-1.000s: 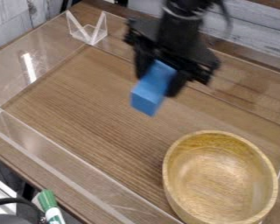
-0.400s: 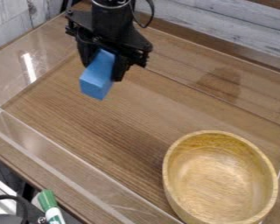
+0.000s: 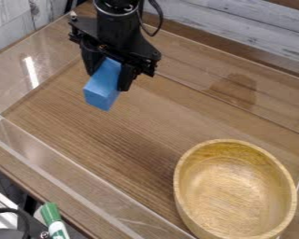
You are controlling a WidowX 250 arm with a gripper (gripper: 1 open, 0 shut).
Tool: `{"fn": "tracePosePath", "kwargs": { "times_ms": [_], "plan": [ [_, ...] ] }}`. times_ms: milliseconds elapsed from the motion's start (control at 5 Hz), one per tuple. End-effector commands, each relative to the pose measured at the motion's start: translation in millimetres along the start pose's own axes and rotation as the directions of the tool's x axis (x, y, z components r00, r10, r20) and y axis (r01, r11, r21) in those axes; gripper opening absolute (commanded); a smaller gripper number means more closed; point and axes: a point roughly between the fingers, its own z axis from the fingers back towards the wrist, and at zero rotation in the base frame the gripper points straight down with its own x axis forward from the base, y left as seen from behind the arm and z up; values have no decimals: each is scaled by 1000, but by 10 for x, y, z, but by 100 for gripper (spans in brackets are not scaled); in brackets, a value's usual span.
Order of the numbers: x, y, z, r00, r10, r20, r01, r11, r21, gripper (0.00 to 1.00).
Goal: Remove the blue block from inside the brown bowl and put it on the table
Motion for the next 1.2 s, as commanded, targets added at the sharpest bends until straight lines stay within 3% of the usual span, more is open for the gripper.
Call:
{"fn": "tracePosePath", "kwargs": {
  "times_ms": [0,1000],
  "plan": [
    [42,40,29,1000,10,28,-10,1000,6,0],
    [-12,-3,-108,1000,-2,19,1,1000,9,0]
  ]
}}
